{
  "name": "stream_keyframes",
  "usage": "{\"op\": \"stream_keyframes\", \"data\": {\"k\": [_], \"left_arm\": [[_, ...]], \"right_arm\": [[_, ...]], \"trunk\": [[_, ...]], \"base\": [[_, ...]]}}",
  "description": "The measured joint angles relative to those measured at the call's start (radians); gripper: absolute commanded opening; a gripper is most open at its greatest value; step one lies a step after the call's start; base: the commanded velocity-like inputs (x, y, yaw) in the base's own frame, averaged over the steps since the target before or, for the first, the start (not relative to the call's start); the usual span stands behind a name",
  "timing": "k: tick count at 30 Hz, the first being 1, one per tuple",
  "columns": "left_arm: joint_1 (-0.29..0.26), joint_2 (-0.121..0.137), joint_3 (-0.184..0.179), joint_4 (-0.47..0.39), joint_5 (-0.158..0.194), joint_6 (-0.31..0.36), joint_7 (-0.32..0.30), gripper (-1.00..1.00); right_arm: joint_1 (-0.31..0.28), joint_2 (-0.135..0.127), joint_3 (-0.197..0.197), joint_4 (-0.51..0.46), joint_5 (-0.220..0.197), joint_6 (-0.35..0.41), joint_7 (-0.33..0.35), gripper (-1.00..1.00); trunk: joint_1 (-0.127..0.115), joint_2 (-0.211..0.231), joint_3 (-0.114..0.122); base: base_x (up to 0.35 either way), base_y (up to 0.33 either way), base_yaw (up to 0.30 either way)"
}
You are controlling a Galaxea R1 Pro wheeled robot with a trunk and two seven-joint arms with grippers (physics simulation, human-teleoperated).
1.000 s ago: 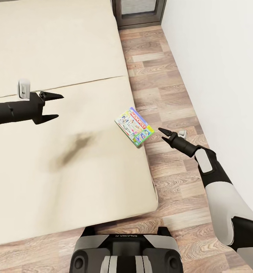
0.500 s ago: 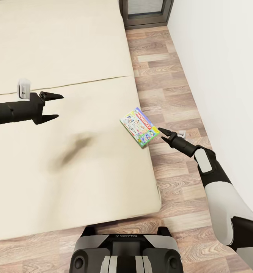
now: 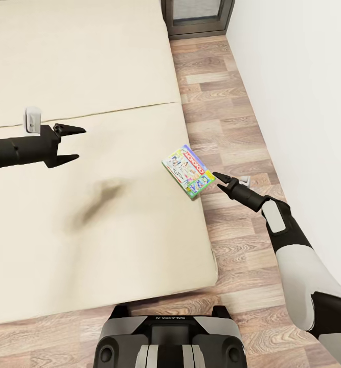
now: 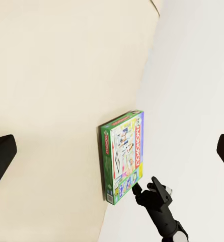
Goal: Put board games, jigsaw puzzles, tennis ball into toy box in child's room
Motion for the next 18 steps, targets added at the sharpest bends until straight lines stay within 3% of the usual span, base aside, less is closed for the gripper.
{"op": "stream_keyframes", "data": {"k": [18], "left_arm": [[0.004,0.0,-0.001,0.001,0.0,0.0,0.0,1.0]], "right_arm": [[0.0,0.004,0.0,0.0,0.0,0.0,-0.001,1.0]], "trunk": [[0.0,0.0,0.0]], "base": [[0.0,0.0,0.002]]}}
